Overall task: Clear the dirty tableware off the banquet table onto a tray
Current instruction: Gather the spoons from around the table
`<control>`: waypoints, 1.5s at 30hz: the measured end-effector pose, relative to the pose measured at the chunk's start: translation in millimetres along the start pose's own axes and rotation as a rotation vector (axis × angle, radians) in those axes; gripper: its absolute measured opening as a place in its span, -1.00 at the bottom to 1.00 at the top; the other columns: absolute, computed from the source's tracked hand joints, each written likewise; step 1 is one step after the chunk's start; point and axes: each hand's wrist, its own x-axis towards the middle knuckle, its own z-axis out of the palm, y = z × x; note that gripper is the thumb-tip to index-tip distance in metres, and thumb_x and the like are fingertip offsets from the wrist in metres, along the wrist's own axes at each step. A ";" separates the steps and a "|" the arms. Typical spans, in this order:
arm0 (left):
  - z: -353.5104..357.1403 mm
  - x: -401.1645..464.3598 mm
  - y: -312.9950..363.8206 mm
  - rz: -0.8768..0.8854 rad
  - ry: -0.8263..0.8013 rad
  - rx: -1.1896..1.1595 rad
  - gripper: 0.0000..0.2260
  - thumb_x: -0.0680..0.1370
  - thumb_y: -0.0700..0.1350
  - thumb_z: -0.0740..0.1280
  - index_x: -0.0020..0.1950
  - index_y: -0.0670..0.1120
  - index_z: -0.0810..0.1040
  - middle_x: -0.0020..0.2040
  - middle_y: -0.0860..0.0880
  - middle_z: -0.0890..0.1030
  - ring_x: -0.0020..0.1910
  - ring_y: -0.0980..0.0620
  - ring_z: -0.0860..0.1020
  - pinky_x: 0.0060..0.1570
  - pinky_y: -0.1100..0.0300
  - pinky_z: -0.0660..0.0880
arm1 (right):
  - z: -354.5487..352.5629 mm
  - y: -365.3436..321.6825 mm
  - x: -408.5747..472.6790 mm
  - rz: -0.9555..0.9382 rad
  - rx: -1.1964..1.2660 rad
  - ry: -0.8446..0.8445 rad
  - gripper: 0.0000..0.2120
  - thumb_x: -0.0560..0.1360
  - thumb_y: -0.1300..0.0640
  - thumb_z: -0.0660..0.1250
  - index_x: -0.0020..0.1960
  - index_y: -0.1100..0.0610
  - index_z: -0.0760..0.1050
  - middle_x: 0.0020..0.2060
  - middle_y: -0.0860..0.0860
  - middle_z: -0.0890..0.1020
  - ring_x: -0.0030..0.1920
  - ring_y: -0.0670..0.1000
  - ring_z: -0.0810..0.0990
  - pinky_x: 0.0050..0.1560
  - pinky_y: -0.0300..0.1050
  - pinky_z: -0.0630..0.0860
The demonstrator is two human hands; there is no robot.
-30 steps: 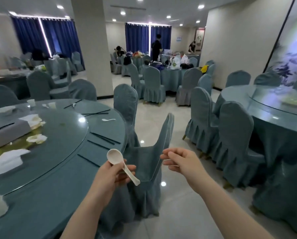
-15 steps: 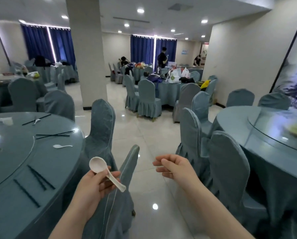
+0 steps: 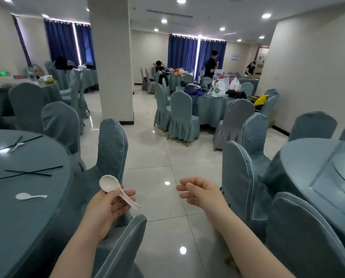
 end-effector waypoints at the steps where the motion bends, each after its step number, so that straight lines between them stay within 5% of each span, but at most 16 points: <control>1: 4.5 17.5 -0.2 -0.005 0.015 0.000 -0.89 0.62 -0.18 0.18 0.05 -0.15 0.47 -0.11 -0.17 0.70 -0.14 -0.10 0.68 -0.15 0.04 0.53 | -4.5 -0.5 22.3 0.002 -0.001 -0.007 -0.81 0.57 0.23 0.21 0.04 0.08 0.58 -0.13 -0.05 0.72 -0.14 -0.05 0.68 -0.04 -0.14 0.56; 8: 5.7 125.1 -18.3 -0.019 0.257 -0.059 -0.89 0.62 -0.20 0.16 0.03 -0.17 0.47 -0.14 -0.17 0.70 -0.16 -0.12 0.68 -0.17 0.02 0.52 | -2.9 17.9 196.8 0.039 -0.067 -0.170 -0.86 0.54 0.22 0.29 0.04 0.09 0.59 -0.14 -0.02 0.72 -0.14 -0.02 0.67 -0.10 -0.16 0.55; 20: -28.0 246.5 -40.7 0.006 0.893 -0.246 -0.91 0.61 -0.21 0.18 0.00 -0.15 0.47 -0.14 -0.18 0.70 -0.23 -0.09 0.69 -0.24 0.05 0.57 | 133.6 27.5 461.3 0.055 -0.306 -0.786 -0.88 0.53 0.23 0.31 -0.01 0.09 0.60 -0.14 0.01 0.71 -0.19 -0.05 0.62 -0.14 -0.20 0.55; 28: -99.6 302.1 -28.1 0.046 1.079 -0.339 -0.90 0.62 -0.20 0.18 0.04 -0.16 0.47 -0.10 -0.18 0.70 -0.17 -0.07 0.69 -0.19 0.06 0.55 | 277.2 58.2 533.5 0.018 -0.533 -1.016 -0.91 0.49 0.23 0.35 -0.03 0.11 0.59 -0.15 0.04 0.70 -0.28 -0.07 0.58 -0.29 -0.24 0.49; 35: -149.8 307.1 -2.1 0.067 1.251 -0.382 -0.89 0.62 -0.23 0.16 0.04 -0.14 0.46 -0.17 -0.13 0.71 -0.18 -0.06 0.68 -0.28 0.15 0.55 | 394.4 67.2 550.8 -0.112 -0.756 -1.273 -0.91 0.47 0.16 0.39 -0.06 0.01 0.59 -0.14 0.07 0.70 -0.10 0.05 0.67 0.03 -0.03 0.61; 40: -186.5 298.0 -4.5 0.094 1.409 -0.445 -0.90 0.61 -0.23 0.16 0.01 -0.15 0.46 -0.16 -0.14 0.71 -0.18 -0.07 0.68 -0.23 0.08 0.57 | 486.9 77.5 532.6 -0.196 -0.779 -1.430 -0.94 0.46 0.20 0.38 -0.09 0.06 0.58 -0.28 0.01 0.64 -0.30 -0.05 0.58 -0.13 -0.10 0.54; 45: -219.6 291.2 -11.7 0.087 1.605 -0.516 -0.91 0.59 -0.25 0.17 0.00 -0.16 0.46 -0.16 -0.14 0.71 -0.18 -0.06 0.68 -0.28 0.16 0.56 | 572.8 109.4 501.6 -0.224 -0.815 -1.580 -0.94 0.46 0.20 0.38 -0.08 0.09 0.57 -0.22 0.00 0.63 -0.20 0.02 0.61 -0.16 -0.14 0.55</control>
